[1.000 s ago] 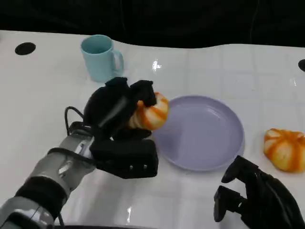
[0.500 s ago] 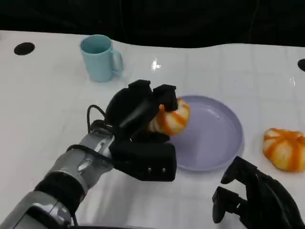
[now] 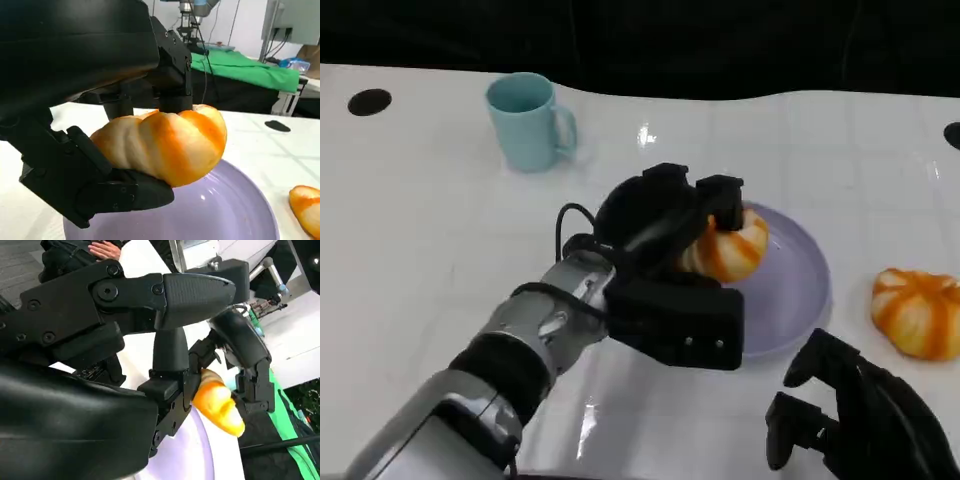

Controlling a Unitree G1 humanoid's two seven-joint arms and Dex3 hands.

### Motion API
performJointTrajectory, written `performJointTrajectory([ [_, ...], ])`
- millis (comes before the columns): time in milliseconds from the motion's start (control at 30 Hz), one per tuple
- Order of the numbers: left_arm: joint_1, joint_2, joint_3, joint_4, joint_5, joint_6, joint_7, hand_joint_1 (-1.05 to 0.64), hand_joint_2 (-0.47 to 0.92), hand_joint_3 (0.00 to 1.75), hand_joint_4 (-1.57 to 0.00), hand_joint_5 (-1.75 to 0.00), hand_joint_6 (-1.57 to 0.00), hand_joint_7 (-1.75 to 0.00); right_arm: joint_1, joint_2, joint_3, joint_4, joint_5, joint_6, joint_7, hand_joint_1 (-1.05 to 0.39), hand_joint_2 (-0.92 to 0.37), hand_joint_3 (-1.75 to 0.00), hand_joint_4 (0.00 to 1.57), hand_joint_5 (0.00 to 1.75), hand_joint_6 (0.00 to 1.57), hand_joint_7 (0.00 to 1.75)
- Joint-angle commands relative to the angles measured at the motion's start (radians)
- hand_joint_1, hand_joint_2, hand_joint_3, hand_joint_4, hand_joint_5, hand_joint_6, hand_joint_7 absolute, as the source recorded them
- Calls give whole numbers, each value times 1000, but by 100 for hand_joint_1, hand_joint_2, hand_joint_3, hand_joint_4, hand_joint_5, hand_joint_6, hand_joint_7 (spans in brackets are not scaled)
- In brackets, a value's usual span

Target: Grasp the bread from the table and place it into the plate.

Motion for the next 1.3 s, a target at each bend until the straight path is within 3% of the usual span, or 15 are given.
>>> performJointTrajectory([
  [33,-27,-16,-8,38,-2,-5,5,-29,73,58,-93,-175,-67,-171,4,-9,-4,-19,9,9,-6,-55,-92,-46,76,175,45,175],
  [167,-33,-20,-8,58,-9,-20,1,-29,74,57,-94,-175,-64,-174,5,-8,-3,-23,10,12,-7,-54,-92,-46,76,175,45,175],
  [233,-37,-20,-9,68,-15,-28,-20,-28,72,61,-80,-168,-72,-137,6,-9,-2,-24,8,12,-6,-54,-92,-46,76,175,46,175],
  [300,-38,-21,-9,74,-17,-30,-29,-28,71,61,-77,-164,-75,-126,6,-9,-2,-22,9,10,-2,-54,-92,-47,76,175,46,175],
  [333,-41,-20,-14,79,-14,-28,-50,-30,79,47,-67,-142,-68,-92,7,-9,-2,-23,8,11,-4,-54,-92,-47,76,175,46,175],
  [367,-45,-18,-19,82,-11,-25,-69,-32,85,40,-58,-129,-61,-74,8,-8,-1,-24,7,11,-6,-55,-91,-46,76,175,46,175],
  [467,-51,-10,-28,87,-6,-42,-93,-39,91,34,-44,-101,-48,-48,8,-8,-1,-23,7,8,-4,-55,-91,-46,75,175,46,175],
  [600,-55,-3,-37,84,2,-37,-114,-53,92,30,-31,-87,-36,-38,9,-6,0,-24,6,5,-5,-55,-92,-46,76,175,46,175],
  [633,-58,-1,-45,82,10,-27,-122,-61,92,33,-20,-80,-28,-34,9,-6,0,-23,8,6,-3,-55,-92,-46,76,175,46,175],
  [700,-65,5,-62,77,28,-7,-142,-77,92,45,-4,-58,-15,-26,9,-6,0,-20,8,2,1,-55,-92,-45,75,175,46,175],
  [800,-68,9,-80,69,49,15,-140,-88,92,54,0,-25,-8,-22,8,-7,0,-20,9,3,3,-55,-92,-45,75,175,46,175],
  [933,-67,11,-87,64,55,27,-141,-90,92,55,0,-18,-6,-21,6,-6,-2,-17,12,3,6,-55,-92,-45,75,175,46,175],
  [967,-66,13,-89,63,56,31,-142,-97,92,61,0,-8,-3,-17,6,-6,-3,-15,12,3,6,-55,-92,-45,75,175,46,175],
  [1033,-65,15,-93,60,58,38,-145,-101,92,64,0,-1,-2,-16,5,-8,-1,-14,6,-1,4,-55,-92,-45,76,175,46,175],
  [1300,-65,18,-99,55,57,45,-147,-102,92,65,0,0,-2,-15,5,-7,-1,-14,2,-3,2,-55,-92,-45,76,175,46,175],
])
